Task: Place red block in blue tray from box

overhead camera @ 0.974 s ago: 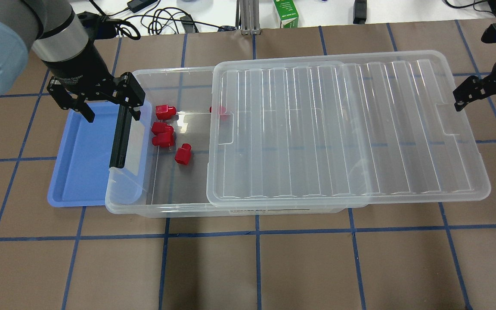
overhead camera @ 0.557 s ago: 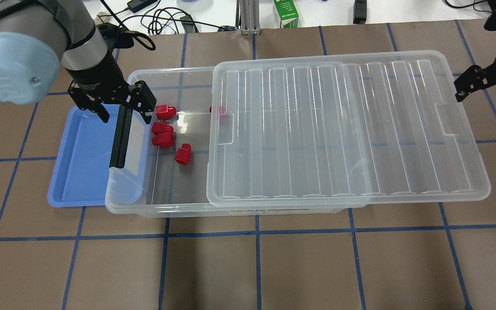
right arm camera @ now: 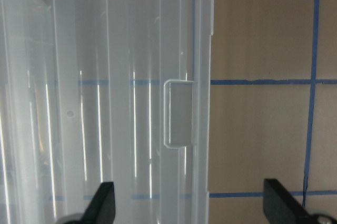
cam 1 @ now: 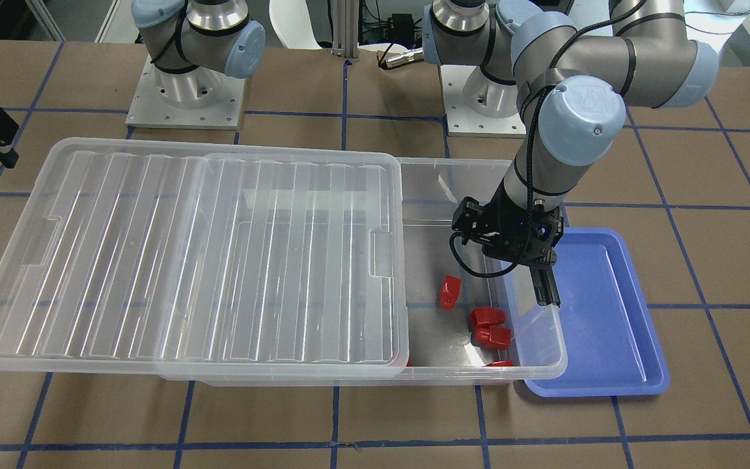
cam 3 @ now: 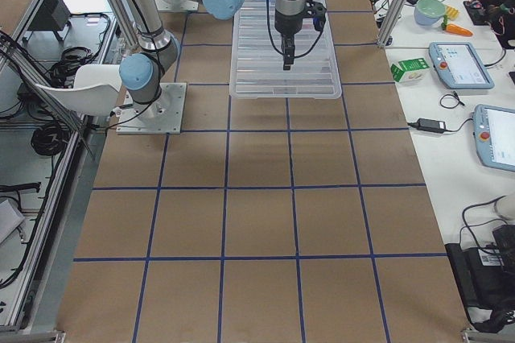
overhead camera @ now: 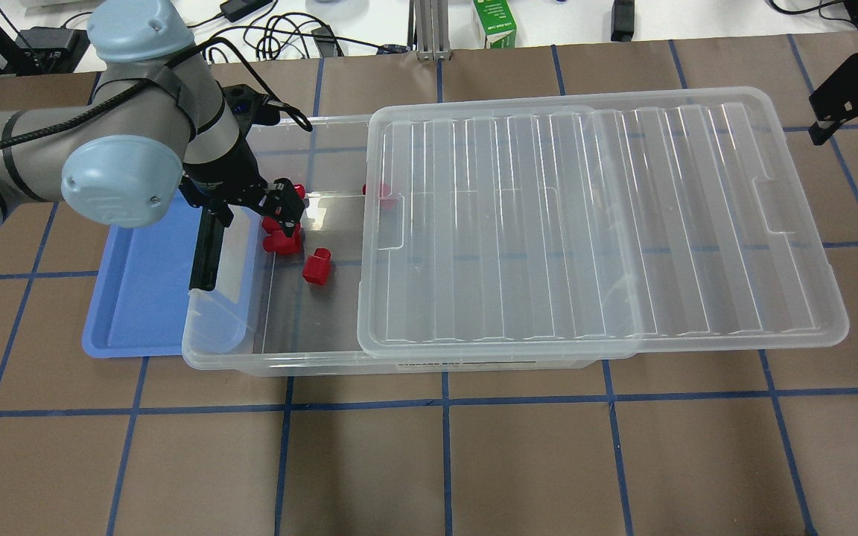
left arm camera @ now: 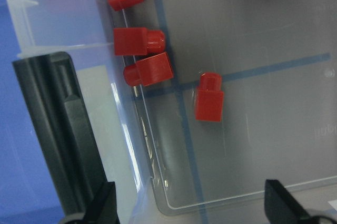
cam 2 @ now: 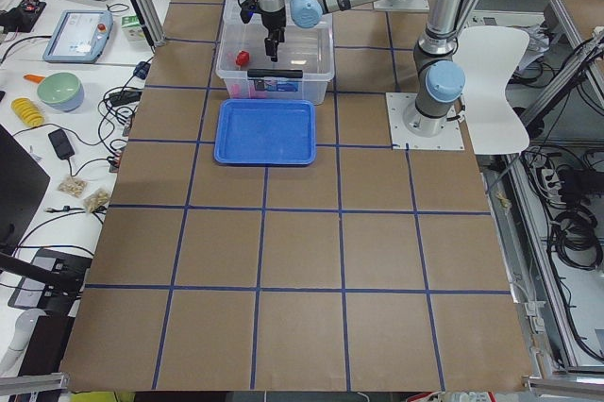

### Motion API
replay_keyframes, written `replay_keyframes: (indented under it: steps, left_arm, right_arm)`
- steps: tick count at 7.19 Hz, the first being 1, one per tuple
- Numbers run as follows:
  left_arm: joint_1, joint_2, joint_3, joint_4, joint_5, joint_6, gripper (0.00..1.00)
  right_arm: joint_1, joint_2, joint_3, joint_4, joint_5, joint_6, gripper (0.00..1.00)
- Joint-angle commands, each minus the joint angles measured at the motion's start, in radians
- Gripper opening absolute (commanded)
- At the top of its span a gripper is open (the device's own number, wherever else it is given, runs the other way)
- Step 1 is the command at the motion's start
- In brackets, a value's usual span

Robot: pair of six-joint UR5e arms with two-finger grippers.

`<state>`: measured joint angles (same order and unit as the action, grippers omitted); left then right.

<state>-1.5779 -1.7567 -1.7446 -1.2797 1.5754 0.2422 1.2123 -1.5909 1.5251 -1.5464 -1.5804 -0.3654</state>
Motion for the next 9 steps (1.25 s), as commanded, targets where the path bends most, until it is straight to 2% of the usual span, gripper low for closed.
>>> replay_keyframes:
  steps: [1,2,3,5,8,9]
  left_arm:
    - [-0.020,-0.055,-0.004,0.063,-0.002,0.022,0.96]
    - [-0.034,-0.079,-0.007,0.091,-0.003,0.017,0.78]
    - [-0.034,-0.104,-0.010,0.091,-0.003,0.022,0.73]
    - [-0.036,-0.130,-0.023,0.100,-0.002,0.031,0.74]
    - [-0.036,-0.187,-0.067,0.219,-0.003,0.037,0.75]
    - [-0.037,-0.194,-0.081,0.218,-0.023,0.051,0.75]
  right_arm:
    - [0.157,-0.003,-0.011,0.003,0.002,0.236,1.00]
    - [0.247,0.006,-0.014,0.000,0.000,0.343,1.00]
    - [0.303,0.018,-0.014,0.000,0.003,0.400,1.00]
    - [0.337,0.031,-0.014,0.002,-0.010,0.425,1.00]
    - [0.339,0.035,-0.005,-0.024,0.002,0.407,1.00]
    - [0.337,0.042,-0.005,-0.035,0.000,0.401,1.00]
